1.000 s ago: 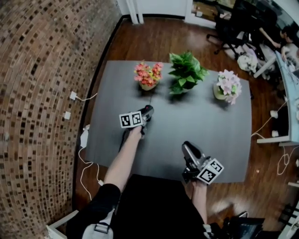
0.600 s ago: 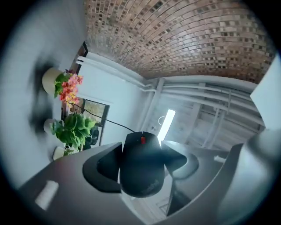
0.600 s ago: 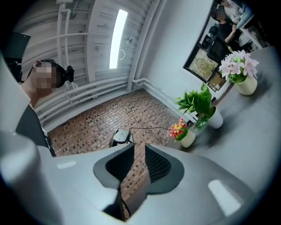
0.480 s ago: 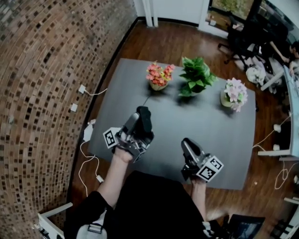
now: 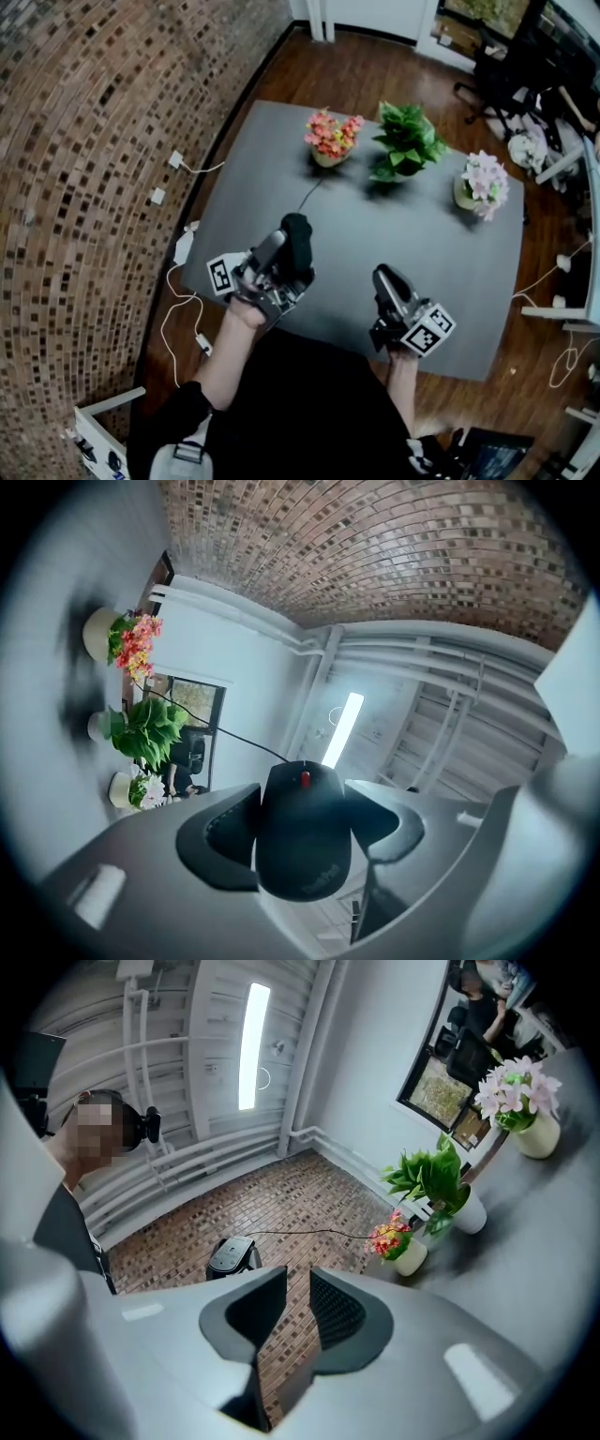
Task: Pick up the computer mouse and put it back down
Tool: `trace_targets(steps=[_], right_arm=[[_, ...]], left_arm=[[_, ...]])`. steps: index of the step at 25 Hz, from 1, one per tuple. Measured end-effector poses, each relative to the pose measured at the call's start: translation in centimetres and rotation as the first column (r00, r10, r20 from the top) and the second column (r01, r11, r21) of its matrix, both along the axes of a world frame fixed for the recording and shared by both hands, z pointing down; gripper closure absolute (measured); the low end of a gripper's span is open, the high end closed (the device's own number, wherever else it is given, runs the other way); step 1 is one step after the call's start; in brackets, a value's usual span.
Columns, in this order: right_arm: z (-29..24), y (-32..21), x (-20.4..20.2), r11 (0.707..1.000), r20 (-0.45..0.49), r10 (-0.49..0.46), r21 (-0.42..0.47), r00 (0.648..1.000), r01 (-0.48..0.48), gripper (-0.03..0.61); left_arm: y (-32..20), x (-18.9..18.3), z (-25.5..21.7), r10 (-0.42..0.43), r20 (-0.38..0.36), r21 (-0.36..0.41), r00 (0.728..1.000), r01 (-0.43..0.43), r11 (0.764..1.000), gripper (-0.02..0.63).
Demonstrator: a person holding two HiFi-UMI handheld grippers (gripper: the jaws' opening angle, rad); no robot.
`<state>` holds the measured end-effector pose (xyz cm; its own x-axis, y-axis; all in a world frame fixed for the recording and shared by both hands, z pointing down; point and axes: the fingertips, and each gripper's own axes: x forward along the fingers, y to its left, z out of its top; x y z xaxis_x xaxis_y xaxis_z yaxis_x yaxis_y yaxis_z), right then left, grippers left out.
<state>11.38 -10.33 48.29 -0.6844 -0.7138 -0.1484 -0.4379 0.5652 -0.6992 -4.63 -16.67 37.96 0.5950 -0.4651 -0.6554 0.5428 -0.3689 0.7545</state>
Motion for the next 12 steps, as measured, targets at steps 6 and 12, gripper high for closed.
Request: trace_targets(steps=[6, 12], right_arm=[[0.6, 0.0, 0.4, 1.0, 0.006, 0.003, -0.008, 1.0, -0.003, 0.526], [0.9, -0.1, 0.6, 1.0, 0.013, 0.008, -0.01, 1.0, -0.008, 0.526]], left_arm=[[1.3, -0.3, -1.9, 0.002, 0.034, 0.058, 0.999, -0.004, 0.998, 0.334], [0.5, -0.7, 1.6, -0.036, 0.211, 0.083, 0.977, 0.019, 0.996, 0.334]])
